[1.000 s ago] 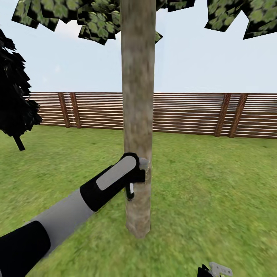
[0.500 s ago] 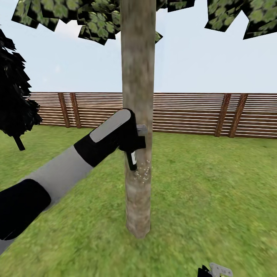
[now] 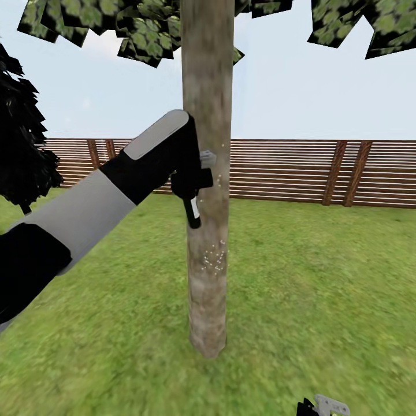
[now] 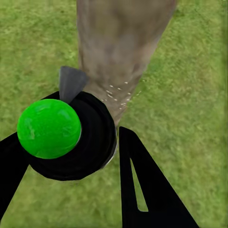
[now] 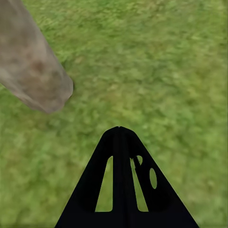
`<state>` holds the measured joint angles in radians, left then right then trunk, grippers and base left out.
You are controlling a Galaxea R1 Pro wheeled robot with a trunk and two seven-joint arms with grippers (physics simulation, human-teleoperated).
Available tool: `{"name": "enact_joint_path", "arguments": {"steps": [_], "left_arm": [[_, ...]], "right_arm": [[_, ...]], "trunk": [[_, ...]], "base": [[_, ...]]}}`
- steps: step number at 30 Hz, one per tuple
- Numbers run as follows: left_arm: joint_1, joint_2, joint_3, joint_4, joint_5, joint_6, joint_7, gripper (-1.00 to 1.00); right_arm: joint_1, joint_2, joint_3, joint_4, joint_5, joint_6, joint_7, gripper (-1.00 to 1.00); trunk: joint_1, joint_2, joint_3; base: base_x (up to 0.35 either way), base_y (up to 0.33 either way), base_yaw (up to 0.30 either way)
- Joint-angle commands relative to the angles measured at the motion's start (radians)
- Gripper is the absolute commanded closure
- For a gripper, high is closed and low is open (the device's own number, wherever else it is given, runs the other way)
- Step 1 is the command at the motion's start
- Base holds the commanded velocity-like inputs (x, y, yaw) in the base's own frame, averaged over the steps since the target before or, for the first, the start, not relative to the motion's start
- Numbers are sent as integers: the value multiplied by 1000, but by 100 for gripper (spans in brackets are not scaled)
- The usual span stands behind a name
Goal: In the garden, pick up the pesticide atomizer on the floor and spray pesticide onto both trees until each tree trunk is fully covered.
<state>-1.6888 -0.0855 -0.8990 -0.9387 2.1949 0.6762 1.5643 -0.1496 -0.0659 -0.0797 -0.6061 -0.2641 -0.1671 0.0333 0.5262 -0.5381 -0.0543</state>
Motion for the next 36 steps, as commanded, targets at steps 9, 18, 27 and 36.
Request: {"name": "enact_joint_path", "arguments": {"steps": [9,18,27,36], "left_arm": [[311,1,-7,-109,-124,4,7,100],[660,6,-9,-155,-420,8,-106,100],[726,9,-13,-149,-459,4,-204,100],[785,12,-14,-143,-535,5,-279,100]], "right_arm": [[-1,0,0,-1,-9,-2,3,100],[-1,0,0,-4,-9,-3,3,100],[-1,0,0,-6,-9,-3,4,100],[-1,0,0,-8,-10,-3,5,100]], "trunk": [[0,-2,-2],[0,-2,-2],[0,-2,-2],[0,-2,-2]], "base": [[0,0,0],[0,0,0],[0,1,0],[0,200,-4]]}}
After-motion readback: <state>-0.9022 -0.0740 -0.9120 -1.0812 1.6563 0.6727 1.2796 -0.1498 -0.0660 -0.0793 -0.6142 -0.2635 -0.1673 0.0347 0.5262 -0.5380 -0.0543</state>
